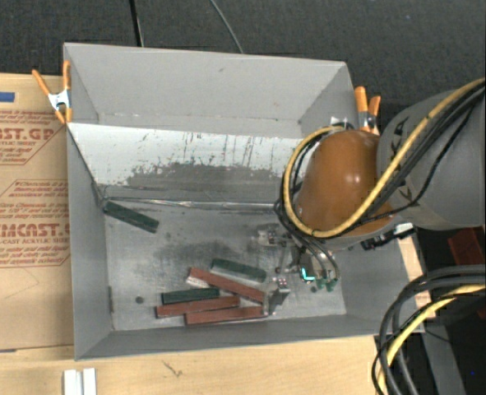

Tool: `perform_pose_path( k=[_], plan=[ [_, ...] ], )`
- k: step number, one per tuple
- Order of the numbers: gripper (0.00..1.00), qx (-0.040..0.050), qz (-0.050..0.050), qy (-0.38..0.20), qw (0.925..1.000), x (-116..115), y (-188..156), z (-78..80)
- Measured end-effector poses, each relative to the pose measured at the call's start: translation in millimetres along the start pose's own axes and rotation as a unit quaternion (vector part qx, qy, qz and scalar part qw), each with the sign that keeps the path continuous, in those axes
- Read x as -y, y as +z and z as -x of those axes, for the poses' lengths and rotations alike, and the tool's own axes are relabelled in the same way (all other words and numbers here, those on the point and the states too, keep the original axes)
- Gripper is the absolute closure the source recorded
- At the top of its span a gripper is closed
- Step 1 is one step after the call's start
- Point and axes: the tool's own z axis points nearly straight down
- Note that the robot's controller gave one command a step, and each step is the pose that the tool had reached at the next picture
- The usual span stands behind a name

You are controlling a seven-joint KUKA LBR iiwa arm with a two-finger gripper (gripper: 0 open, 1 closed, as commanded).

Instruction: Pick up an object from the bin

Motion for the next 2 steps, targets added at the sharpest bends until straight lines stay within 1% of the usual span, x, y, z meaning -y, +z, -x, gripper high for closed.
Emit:
perform_pose_path(
  k=[1,2],
  plan=[
    [0.0,0.0039,0.0,0.0,1.0,0,-4,2.0],
    [1.0,0.0107,-0.001,-0.036,0.9993,-2,67,20.2]
  ],
)
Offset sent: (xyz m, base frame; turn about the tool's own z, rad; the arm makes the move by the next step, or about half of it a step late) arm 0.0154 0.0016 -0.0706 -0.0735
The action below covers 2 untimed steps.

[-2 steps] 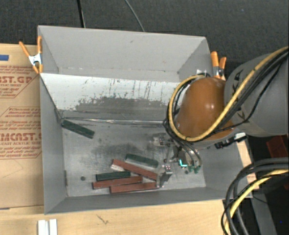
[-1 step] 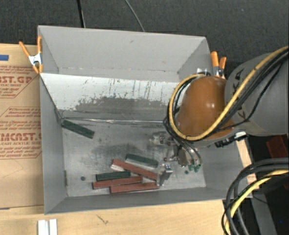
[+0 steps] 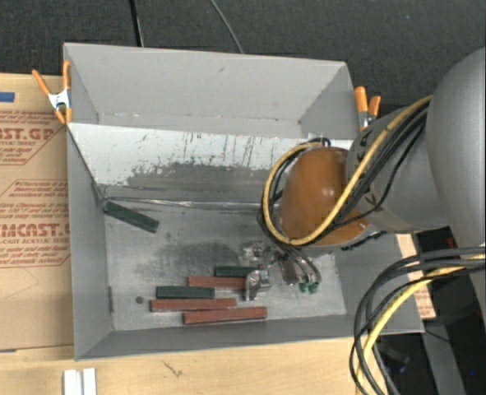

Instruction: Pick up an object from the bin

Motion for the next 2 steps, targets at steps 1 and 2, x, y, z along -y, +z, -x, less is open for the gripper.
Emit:
perform_pose_path(
  k=[1,2],
  plan=[
    [1.0,-0.0001,0.0,0.0,1.0,0,0,0.0],
    [1.0,-0.0054,0.0,0.0,1.0,-5,-150,17.6]
  ],
)
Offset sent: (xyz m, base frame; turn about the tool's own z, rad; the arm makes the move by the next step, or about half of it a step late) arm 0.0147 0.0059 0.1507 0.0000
